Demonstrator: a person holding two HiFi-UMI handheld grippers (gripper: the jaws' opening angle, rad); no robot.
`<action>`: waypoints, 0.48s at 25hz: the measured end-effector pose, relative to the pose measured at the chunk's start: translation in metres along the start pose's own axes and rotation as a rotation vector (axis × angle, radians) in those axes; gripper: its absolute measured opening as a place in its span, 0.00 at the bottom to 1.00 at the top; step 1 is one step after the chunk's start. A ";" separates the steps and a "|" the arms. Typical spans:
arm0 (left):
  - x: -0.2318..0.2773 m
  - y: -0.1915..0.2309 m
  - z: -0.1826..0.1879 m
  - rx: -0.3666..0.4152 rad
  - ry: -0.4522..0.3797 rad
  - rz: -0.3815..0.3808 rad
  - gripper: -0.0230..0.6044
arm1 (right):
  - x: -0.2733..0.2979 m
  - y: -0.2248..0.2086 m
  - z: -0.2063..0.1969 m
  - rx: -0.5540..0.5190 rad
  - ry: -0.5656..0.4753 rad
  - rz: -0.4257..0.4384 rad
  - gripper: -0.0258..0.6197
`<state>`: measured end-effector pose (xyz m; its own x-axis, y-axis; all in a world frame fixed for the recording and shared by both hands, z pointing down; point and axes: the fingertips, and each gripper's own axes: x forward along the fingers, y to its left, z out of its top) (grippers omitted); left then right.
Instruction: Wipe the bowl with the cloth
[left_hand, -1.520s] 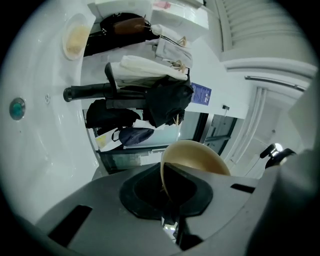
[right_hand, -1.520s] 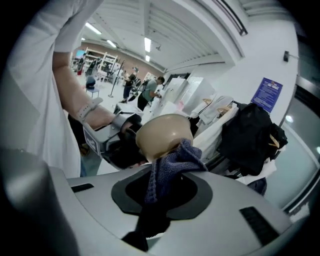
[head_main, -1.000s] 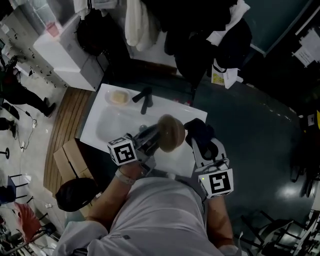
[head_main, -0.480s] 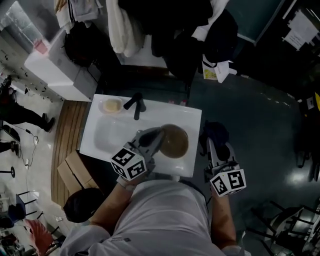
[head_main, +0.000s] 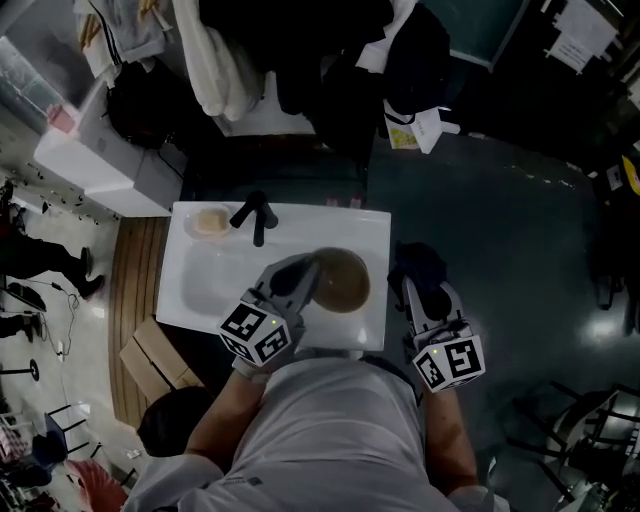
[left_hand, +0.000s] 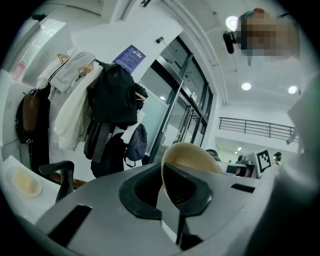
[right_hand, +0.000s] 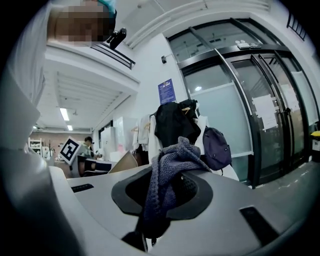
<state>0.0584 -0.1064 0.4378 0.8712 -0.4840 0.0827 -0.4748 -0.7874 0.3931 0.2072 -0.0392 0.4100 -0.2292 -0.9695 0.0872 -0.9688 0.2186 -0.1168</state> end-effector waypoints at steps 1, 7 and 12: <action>0.002 0.000 0.000 0.002 0.001 -0.001 0.07 | 0.000 -0.001 0.000 -0.003 -0.002 -0.002 0.16; 0.005 0.002 -0.001 0.002 0.000 0.003 0.07 | 0.004 0.001 0.003 -0.008 -0.011 0.005 0.16; 0.007 0.006 -0.003 -0.005 0.006 0.013 0.07 | 0.007 0.004 0.005 -0.017 -0.014 0.012 0.16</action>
<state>0.0622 -0.1137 0.4436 0.8657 -0.4918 0.0933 -0.4854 -0.7790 0.3969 0.2023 -0.0457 0.4049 -0.2394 -0.9682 0.0724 -0.9675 0.2316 -0.1013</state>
